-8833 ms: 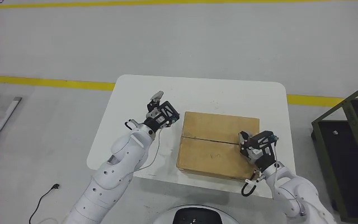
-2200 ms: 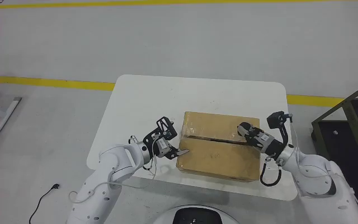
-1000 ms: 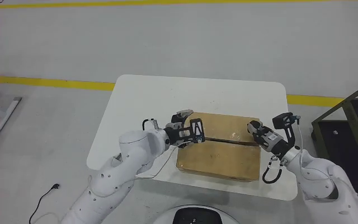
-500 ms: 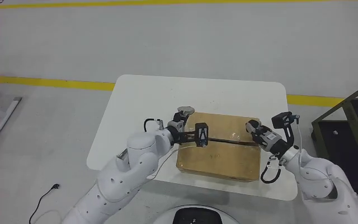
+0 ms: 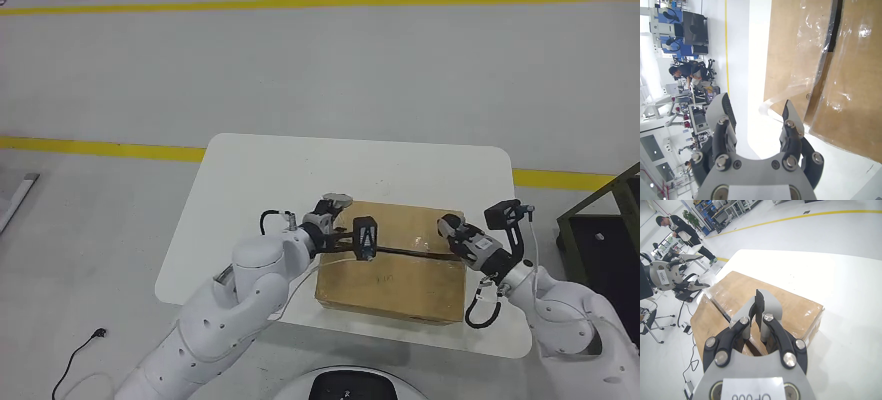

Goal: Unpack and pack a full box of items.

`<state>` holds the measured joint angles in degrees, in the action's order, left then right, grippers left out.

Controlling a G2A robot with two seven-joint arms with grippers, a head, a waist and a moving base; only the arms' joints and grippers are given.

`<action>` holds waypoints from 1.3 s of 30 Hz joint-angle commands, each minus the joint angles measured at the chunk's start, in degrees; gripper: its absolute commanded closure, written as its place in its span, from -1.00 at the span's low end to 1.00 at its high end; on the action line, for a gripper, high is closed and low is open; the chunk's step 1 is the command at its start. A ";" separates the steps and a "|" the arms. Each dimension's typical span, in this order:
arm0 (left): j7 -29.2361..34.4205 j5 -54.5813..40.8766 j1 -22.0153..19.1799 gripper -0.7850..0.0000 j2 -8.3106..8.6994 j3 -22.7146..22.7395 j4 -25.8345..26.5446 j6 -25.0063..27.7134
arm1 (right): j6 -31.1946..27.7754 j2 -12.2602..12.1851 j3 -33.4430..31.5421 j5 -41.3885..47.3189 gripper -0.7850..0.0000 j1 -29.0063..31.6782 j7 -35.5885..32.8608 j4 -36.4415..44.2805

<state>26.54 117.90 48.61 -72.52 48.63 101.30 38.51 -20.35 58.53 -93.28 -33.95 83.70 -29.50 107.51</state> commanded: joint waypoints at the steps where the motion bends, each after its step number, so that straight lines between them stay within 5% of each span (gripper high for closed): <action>1: -0.31 0.97 -0.16 0.07 -0.08 -0.35 -0.14 0.12 | 0.03 -0.02 -0.04 0.04 1.00 0.02 -0.03 0.03; 4: -1.03 1.91 -0.23 0.89 -0.19 -0.66 -0.29 0.12 | -0.07 -0.05 -0.17 0.12 1.00 0.05 -0.06 -0.03; 5: -1.30 2.22 -0.25 1.00 -0.22 -0.72 -0.35 0.11 | -0.11 -0.06 -0.22 0.14 1.00 0.06 -0.08 -0.05; 34: 0.18 -22.51 4.54 1.00 -1.56 9.94 -1.47 -9.35 | 3.93 0.14 1.93 5.78 1.00 1.19 -2.53 -4.36; 35: 0.00 -23.07 4.64 1.00 -1.59 10.04 -1.53 -9.41 | 4.10 0.17 1.99 6.59 0.98 1.17 -2.56 -4.42; 37: -0.11 -23.93 4.69 1.00 -1.63 10.20 -1.65 -9.34 | 4.32 0.29 2.07 10.18 0.30 0.98 -2.88 -4.55; 39: -0.32 -25.36 4.86 1.00 -1.70 10.40 -1.95 -9.51 | 3.88 0.29 2.02 12.15 0.29 0.61 -3.57 -4.60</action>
<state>26.31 93.38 53.36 -74.19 58.92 99.54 29.13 -16.24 58.81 -91.25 -23.02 84.48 -32.79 102.93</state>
